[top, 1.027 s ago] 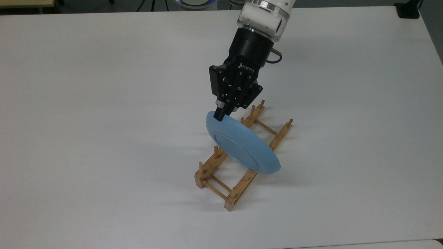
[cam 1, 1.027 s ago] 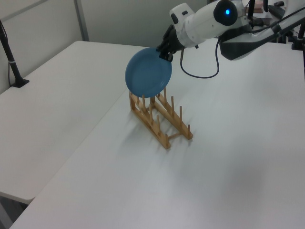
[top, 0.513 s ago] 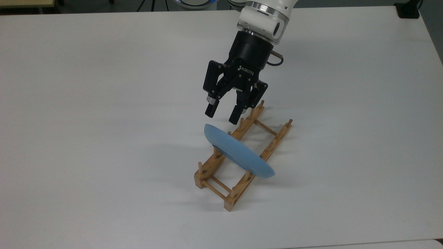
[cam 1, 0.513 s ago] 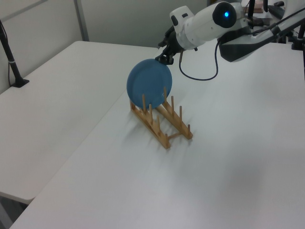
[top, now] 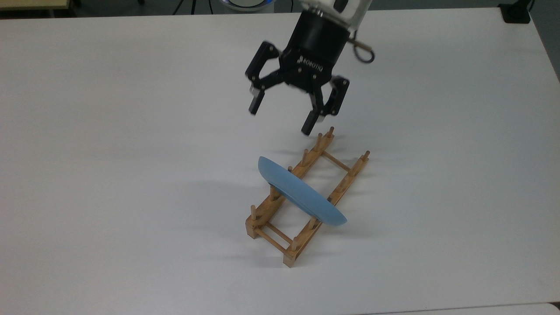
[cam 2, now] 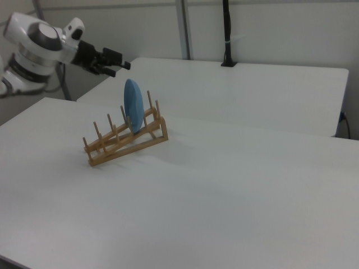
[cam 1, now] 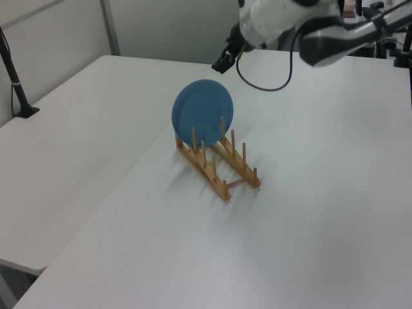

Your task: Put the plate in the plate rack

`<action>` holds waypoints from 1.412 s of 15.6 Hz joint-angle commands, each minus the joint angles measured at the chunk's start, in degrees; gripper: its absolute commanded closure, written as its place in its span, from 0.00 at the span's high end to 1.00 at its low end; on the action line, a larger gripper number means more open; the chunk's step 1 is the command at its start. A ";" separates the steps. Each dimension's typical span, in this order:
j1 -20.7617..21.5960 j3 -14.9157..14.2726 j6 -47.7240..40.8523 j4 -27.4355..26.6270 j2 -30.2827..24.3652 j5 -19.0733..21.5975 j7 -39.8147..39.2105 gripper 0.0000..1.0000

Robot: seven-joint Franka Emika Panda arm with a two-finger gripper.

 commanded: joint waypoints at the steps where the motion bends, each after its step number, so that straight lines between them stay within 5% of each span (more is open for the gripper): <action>1: -0.61 2.00 -10.63 2.05 -4.57 16.36 1.08 1.00; 5: -2.90 1.21 -22.75 7.23 -8.18 39.21 -0.85 1.00; 7: -5.09 0.08 -28.99 7.59 -10.73 46.79 -1.29 1.00; 10: -4.92 -2.56 -35.59 7.59 -12.76 51.81 -2.17 1.00; 14: -3.09 -10.81 -42.55 6.89 -14.95 58.58 -3.48 1.00; 17: -0.36 -16.88 -42.21 4.35 -16.89 60.27 -15.74 1.00; 22: 0.26 -19.27 -37.31 1.53 -16.45 59.48 -35.55 1.00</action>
